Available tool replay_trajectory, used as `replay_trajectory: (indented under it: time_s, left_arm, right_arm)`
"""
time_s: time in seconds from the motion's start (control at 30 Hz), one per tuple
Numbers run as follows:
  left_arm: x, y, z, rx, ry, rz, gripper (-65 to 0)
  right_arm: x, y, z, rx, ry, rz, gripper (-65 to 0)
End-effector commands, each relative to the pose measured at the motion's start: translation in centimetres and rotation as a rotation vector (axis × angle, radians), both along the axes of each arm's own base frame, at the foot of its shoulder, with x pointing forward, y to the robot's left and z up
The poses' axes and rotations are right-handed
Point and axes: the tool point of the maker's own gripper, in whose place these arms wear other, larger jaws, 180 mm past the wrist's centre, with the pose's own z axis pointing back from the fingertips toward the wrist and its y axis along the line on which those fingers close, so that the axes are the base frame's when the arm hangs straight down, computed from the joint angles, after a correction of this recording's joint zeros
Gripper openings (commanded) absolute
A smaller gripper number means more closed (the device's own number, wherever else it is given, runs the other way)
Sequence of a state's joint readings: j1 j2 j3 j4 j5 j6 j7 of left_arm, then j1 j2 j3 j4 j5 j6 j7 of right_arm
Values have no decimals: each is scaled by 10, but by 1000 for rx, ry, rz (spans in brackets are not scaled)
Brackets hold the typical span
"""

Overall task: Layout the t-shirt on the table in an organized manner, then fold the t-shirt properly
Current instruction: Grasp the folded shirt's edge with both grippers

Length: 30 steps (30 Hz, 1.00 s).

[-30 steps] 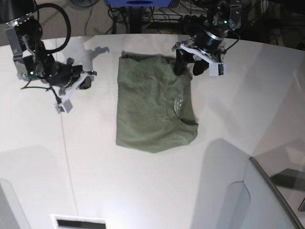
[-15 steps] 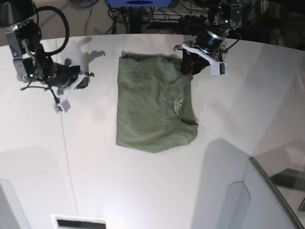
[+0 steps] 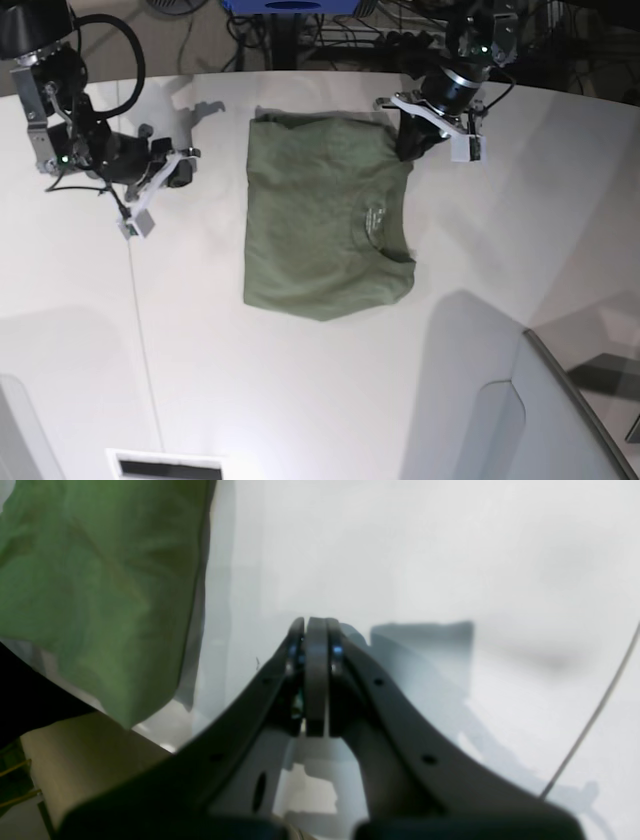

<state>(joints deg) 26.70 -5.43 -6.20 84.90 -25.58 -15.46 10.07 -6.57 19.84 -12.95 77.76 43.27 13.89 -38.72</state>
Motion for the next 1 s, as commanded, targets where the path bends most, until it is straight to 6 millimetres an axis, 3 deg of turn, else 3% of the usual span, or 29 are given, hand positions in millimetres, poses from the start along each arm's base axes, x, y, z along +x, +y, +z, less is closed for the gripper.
replay_trajectory:
  time_s: [0.0, 0.13, 0.43, 0.5, 0.57, 0.63, 0.73, 0.83, 0.97]
  left_arm:
    - [4, 10, 8, 9, -32, 20, -650]
    - [-3, 26, 8, 31, -23, 53, -650]
    - [-5, 29, 13, 48, -32, 36, -650]
    - [-5, 33, 21, 55, -47, 42, -650]
    - [1, 37, 42, 63, -102, 56, -650]
    - [9, 25, 65, 52, -165, 31, -650]
    - [20, -13, 77, -5, -206, -32, -650]
    - [26, -40, 56, -34, -170, -94, -650]
    - [22, -44, 20, 47, -80, -110, -650]
  right_arm:
    - [11, -3, 9, 8, -41, -5, -650]
    - [12, -2, 10, 10, -42, -5, -650]
    - [17, 2, 13, 17, -51, 3, -650]
    - [17, 3, 14, 18, -55, 6, -650]
    - [17, 5, 15, 20, -56, 12, -650]
    - [16, 7, 16, 27, -57, 14, -650]
    - [12, 20, 24, 43, -78, 48, -650]
    - [5, 45, 35, 69, -104, 125, -650]
    - [-6, 76, 33, 112, -88, 175, -650]
